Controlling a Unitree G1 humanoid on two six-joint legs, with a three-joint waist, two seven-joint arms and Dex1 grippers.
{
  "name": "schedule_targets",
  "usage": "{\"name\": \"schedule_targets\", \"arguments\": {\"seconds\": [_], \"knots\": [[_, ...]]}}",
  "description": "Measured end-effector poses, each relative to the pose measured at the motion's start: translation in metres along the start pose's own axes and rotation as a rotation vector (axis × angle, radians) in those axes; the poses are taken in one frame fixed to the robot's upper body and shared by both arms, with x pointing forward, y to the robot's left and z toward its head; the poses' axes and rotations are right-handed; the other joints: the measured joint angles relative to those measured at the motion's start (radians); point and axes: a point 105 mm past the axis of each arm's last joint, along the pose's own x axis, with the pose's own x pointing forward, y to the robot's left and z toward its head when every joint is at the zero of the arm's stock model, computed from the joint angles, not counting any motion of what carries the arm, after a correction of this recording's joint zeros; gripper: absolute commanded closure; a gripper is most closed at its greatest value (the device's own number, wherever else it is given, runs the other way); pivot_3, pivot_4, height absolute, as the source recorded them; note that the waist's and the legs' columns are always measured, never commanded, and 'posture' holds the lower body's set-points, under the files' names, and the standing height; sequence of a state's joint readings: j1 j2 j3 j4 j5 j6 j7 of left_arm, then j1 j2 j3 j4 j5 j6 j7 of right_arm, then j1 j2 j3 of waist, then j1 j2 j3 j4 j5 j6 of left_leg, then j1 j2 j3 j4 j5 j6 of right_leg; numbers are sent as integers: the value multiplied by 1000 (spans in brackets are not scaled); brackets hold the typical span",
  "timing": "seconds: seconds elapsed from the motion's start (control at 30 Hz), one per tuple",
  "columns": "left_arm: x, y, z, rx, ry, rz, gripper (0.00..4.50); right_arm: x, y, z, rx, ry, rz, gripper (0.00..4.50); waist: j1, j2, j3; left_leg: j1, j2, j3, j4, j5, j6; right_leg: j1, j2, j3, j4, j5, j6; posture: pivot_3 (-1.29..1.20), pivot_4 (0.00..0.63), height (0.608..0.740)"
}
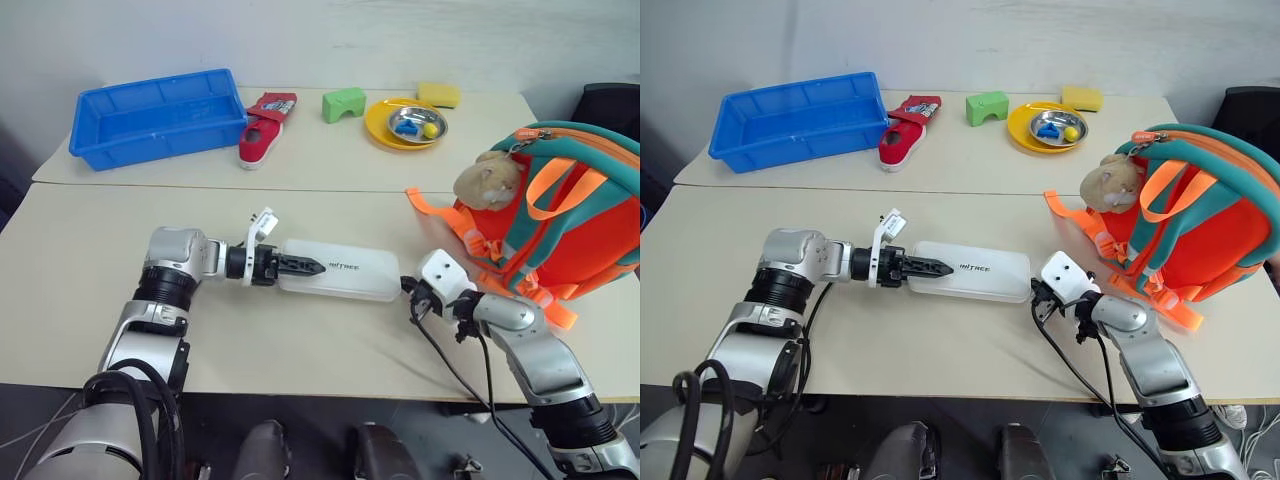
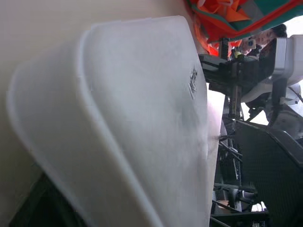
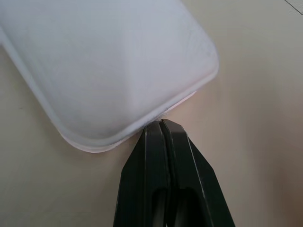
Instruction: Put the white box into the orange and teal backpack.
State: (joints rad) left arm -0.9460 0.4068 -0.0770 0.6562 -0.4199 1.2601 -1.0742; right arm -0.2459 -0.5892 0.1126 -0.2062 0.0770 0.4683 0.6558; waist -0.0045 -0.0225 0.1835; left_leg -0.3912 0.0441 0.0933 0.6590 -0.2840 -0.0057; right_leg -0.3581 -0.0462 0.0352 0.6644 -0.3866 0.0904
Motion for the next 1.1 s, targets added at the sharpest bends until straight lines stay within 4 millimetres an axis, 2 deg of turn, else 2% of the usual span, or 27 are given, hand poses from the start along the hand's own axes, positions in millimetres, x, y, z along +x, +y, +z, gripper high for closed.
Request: {"name": "schedule_targets", "arguments": {"seconds": [0.13,0.23,0.27,0.4,0.5,0.7,0.77,0.83,0.87,0.93,1.03,1.1], "knots": [[1,-1,-4,-52,6,-33,2159,-2,3,0,-4,-8,-3,4500,-4,0,0,-3,2,0,0,0,-1,-3,2,0,0,0,0,0,150,740],[0,-12,4,-48,-12,-91,3029,-3,3,-1,-3,-8,-13,4500,-7,0,0,-3,2,0,0,1,-2,-3,2,0,0,0,0,0,150,740],[0,-14,5,-43,-16,-95,3191,-4,3,-1,-2,-8,-16,4500,-7,0,0,-3,2,0,0,1,-2,-3,2,0,0,0,0,0,150,740],[0,-22,5,-49,-21,-120,3215,-22,0,-9,53,14,-87,4500,-4,0,0,-9,2,0,0,1,-2,-9,2,0,2,0,0,0,150,740],[-2,-33,4,-45,-50,-178,3215,-53,-2,-15,148,32,-159,3949,1,0,0,-17,3,0,4,1,-2,-18,2,0,12,0,0,0,150,740],[-12,-54,3,-52,-138,-289,3215,-138,7,-18,332,65,-257,1898,2,0,0,-14,3,-1,4,2,-3,-15,3,1,9,0,0,0,150,740],[-17,-57,8,-39,-184,-296,3215,-165,-2,-16,379,64,-316,1151,-2,0,0,-13,2,0,4,2,-3,-14,3,1,10,0,0,0,150,740],[-19,-62,12,-21,-224,-306,3215,-182,-17,-10,403,36,-377,503,-7,0,0,-10,2,0,4,2,-3,-12,3,1,10,0,0,0,150,740],[-21,-64,15,-10,-243,-308,3215,-189,-28,-4,402,7,-408,179,-9,0,0,-10,2,0,4,2,-3,-12,3,1,10,0,0,0,150,740],[-22,-68,19,5,-270,-318,3215,-195,-48,6,407,-51,-457,38,-12,0,0,-11,2,-1,3,2,-3,-13,3,1,10,0,0,0,150,740],[-24,-74,25,39,-303,-311,3215,-185,-77,16,505,-178,-514,38,-22,-1,0,-13,2,0,3,3,-4,-16,4,3,10,0,0,0,150,740],[-25,-77,29,63,-317,-303,3215,-172,-87,19,585,-241,-508,38,-22,-1,0,-13,3,0,3,3,-5,-17,4,3,10,0,0,0,150,740]]}}
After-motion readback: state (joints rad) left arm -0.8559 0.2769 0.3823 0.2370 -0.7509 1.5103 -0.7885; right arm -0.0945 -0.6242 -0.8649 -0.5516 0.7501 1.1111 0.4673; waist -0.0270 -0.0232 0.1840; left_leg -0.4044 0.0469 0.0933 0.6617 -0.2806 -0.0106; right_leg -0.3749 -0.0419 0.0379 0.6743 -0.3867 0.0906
